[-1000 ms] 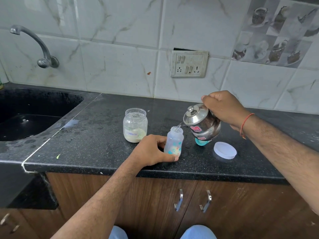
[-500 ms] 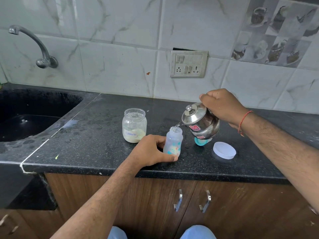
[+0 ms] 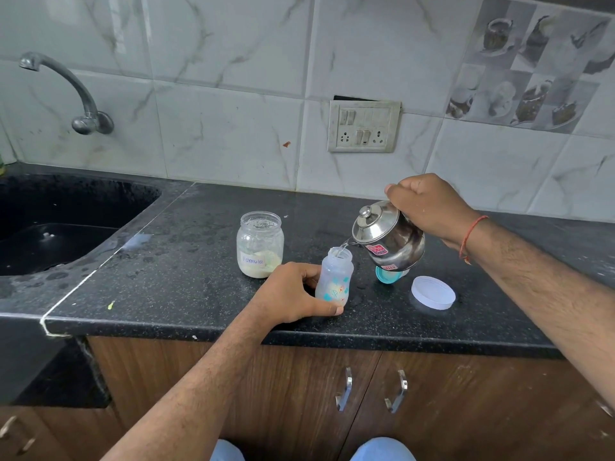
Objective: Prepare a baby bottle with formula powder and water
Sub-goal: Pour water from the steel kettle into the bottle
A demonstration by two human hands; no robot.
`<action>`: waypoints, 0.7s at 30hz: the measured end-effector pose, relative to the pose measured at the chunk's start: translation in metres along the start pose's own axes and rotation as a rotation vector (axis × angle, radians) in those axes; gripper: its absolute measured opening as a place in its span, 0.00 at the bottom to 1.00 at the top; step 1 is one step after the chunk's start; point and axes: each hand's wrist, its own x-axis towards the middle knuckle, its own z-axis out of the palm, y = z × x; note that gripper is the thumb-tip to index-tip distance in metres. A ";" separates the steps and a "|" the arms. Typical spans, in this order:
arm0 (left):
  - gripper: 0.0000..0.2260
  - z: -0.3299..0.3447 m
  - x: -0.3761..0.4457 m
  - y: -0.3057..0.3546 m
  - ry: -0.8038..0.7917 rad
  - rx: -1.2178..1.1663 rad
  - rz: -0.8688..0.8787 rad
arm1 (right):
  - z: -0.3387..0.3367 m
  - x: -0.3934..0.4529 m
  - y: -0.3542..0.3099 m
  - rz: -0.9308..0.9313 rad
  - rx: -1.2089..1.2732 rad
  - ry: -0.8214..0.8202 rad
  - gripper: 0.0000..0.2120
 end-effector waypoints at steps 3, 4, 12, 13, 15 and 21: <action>0.20 0.000 0.000 -0.001 0.001 -0.005 0.016 | 0.000 0.000 -0.001 -0.001 0.002 0.004 0.23; 0.20 0.001 0.000 -0.001 0.001 -0.008 0.020 | 0.000 0.001 0.000 0.001 0.003 0.002 0.24; 0.21 0.001 0.000 -0.003 0.021 -0.028 0.053 | 0.000 0.001 0.001 0.002 -0.012 -0.011 0.28; 0.21 0.001 0.000 -0.003 0.022 -0.026 0.053 | 0.000 0.000 0.000 0.002 -0.013 -0.014 0.28; 0.21 0.001 0.000 -0.003 0.021 -0.025 0.059 | 0.001 0.000 0.001 0.001 -0.007 -0.006 0.27; 0.21 0.001 0.000 -0.004 0.032 -0.030 0.076 | 0.000 0.000 0.001 -0.019 -0.016 0.005 0.26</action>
